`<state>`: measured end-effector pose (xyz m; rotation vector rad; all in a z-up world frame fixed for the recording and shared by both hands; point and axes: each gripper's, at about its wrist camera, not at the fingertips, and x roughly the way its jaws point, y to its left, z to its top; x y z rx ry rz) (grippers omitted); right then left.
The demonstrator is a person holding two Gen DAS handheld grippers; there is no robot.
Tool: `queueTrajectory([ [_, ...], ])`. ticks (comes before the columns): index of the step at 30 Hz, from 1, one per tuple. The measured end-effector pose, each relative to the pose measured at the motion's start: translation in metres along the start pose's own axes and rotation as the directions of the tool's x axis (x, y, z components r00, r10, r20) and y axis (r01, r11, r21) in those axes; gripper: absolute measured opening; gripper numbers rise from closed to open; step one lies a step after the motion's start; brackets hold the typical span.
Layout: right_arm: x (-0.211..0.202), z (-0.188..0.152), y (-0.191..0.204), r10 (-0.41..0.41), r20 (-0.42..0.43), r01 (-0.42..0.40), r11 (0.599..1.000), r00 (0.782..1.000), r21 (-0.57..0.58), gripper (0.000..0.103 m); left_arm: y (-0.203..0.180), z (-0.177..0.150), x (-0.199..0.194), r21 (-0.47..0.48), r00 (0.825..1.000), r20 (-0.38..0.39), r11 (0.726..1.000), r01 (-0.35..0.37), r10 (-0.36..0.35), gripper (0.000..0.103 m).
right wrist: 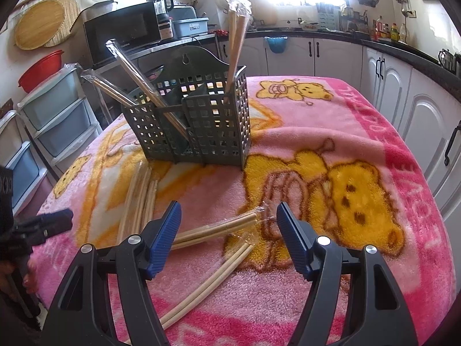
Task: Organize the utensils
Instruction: 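Lower the left tool onto a wrapped chopstick and close it while the right tool grasps another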
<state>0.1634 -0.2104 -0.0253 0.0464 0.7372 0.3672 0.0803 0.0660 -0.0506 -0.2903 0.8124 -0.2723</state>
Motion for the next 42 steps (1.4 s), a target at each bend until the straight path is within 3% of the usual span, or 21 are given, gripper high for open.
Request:
queueTrajectory([
  [4,0.008,0.0,-0.006,-0.01,-0.015,0.01,1.0,1.0,0.017,0.066,0.004,-0.01,0.002,-0.007,0.999,-0.034,0.999,0.035,-0.035,0.065],
  [11,0.03,-0.002,-0.017,-0.017,-0.059,0.019,0.999,0.998,0.045,0.066,-0.003,-0.021,0.007,0.015,0.993,-0.074,0.995,0.097,-0.096,0.049],
  [17,0.045,-0.002,-0.03,0.008,-0.093,0.004,0.993,0.996,0.118,0.066,-0.011,-0.026,0.012,0.03,0.99,-0.09,0.993,0.116,-0.112,0.041],
  [24,0.057,-0.002,-0.04,0.054,-0.122,-0.029,0.981,0.991,0.192,0.05,-0.011,-0.028,0.015,0.033,0.99,-0.093,0.993,0.111,-0.107,0.022],
  [34,0.059,-0.002,-0.044,0.072,-0.123,-0.046,0.978,0.99,0.206,0.022,-0.007,-0.03,0.011,0.025,0.99,-0.092,0.994,0.111,-0.108,0.016],
  [36,0.06,-0.002,-0.044,0.084,-0.128,-0.056,0.977,0.988,0.207,0.01,-0.006,-0.03,0.011,0.022,0.99,-0.092,0.993,0.113,-0.111,0.015],
  [42,0.058,-0.003,-0.045,0.089,-0.109,-0.063,0.973,0.99,0.224,0.007,-0.004,-0.03,0.008,0.013,0.99,-0.083,0.993,0.118,-0.116,0.013],
])
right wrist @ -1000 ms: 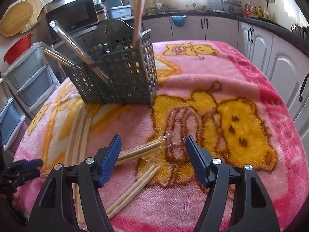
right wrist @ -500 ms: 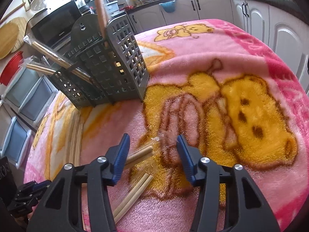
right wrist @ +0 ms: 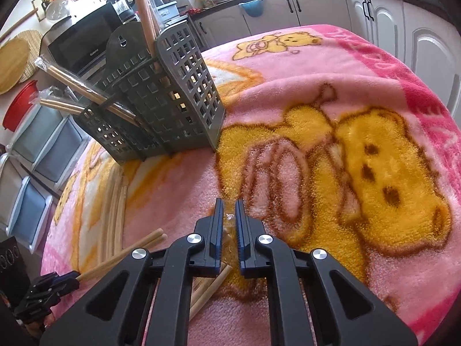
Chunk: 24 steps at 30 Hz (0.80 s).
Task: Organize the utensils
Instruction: 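Lower the left tool onto a wrapped chopstick and close it while the right tool grasps another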
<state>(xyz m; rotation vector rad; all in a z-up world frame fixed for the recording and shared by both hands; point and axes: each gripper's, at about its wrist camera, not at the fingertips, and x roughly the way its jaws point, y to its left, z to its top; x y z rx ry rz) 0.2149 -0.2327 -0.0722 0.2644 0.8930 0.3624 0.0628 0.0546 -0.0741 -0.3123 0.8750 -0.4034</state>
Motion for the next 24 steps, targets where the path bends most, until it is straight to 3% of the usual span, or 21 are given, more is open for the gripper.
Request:
queueTrajectory([
  [14,-0.032,0.009,0.016,0.037,0.114,-0.034,0.999,0.993,-0.027,0.006,-0.003,0.008,-0.02,-0.005,0.996,0.084,1.0,0.026,-0.025,0.007],
  [24,-0.066,0.018,0.037,0.108,0.214,-0.092,0.992,0.971,-0.083,0.006,-0.011,0.025,-0.042,-0.003,0.982,0.175,0.998,0.068,-0.066,0.003],
])
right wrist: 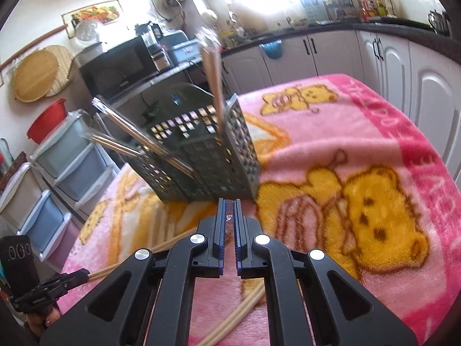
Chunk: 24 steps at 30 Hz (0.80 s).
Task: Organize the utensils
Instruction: 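Lower the left tool onto a wrapped chopstick and close it while the right tool grasps another, then lift both held chopsticks over the green caddy and open both tools inside it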
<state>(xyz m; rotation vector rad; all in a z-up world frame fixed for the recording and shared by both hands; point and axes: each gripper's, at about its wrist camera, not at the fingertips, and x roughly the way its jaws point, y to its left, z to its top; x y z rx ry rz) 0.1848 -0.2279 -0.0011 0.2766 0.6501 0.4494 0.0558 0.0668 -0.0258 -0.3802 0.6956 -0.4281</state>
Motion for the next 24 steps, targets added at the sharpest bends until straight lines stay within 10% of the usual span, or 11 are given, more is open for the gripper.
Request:
queueTrajectory([
  [24,-0.061,0.04,0.053,0.064,0.222,-0.032,0.989,0.973,-0.144,0.005,-0.057,0.073,-0.037,0.171,0.977,0.201,0.985,0.034,-0.069,0.003],
])
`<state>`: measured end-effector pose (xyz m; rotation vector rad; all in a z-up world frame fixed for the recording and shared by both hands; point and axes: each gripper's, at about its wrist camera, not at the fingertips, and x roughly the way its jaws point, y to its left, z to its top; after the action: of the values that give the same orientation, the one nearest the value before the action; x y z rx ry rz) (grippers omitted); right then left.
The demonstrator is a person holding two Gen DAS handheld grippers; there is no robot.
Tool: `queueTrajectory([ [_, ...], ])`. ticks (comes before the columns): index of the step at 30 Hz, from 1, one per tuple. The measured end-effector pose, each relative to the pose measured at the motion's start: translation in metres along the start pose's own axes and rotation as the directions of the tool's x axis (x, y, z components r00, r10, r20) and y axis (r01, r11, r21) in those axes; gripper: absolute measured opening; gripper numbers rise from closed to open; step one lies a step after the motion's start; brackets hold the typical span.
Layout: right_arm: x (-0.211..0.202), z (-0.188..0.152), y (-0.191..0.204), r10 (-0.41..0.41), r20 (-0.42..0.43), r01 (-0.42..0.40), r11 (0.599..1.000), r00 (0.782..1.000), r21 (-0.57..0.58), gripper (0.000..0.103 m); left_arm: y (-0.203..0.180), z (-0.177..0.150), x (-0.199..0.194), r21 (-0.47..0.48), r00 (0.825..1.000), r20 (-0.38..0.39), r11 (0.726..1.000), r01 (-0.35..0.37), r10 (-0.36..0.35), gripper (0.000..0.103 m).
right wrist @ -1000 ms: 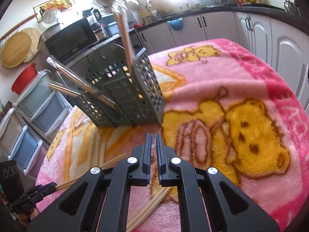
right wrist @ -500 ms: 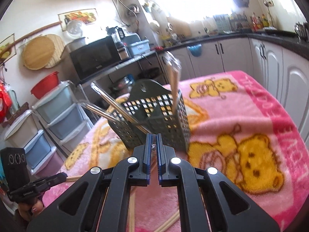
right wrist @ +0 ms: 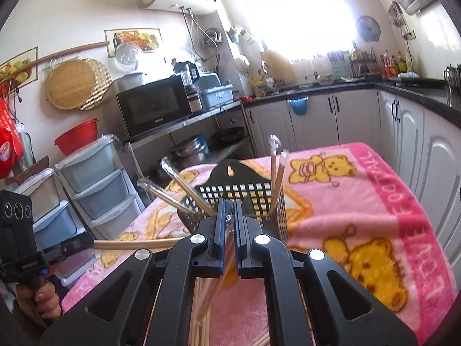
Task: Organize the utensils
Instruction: 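Lift both held chopsticks over the green caddy and open both tools inside it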
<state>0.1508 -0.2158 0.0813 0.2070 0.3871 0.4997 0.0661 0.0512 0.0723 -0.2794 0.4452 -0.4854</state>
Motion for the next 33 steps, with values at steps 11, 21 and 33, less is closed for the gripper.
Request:
queueTrajectory([
  [11,-0.019,0.042,0.012,0.005,0.123,0.004,0.998,0.992,-0.069,0.005,-0.012,0.044,-0.009,0.086,0.998,0.045,0.995,-0.053,0.049,0.003],
  [21,-0.026,0.085,0.018,0.013,0.223,0.013,0.993,0.975,-0.116,0.005,-0.013,0.078,0.005,0.114,0.995,0.004,0.988,-0.102,0.102,0.003],
  [33,0.0,0.131,0.019,-0.007,0.275,0.043,0.991,0.961,-0.124,0.005,-0.025,0.105,0.042,0.156,0.994,0.012,0.982,-0.108,0.107,0.003],
])
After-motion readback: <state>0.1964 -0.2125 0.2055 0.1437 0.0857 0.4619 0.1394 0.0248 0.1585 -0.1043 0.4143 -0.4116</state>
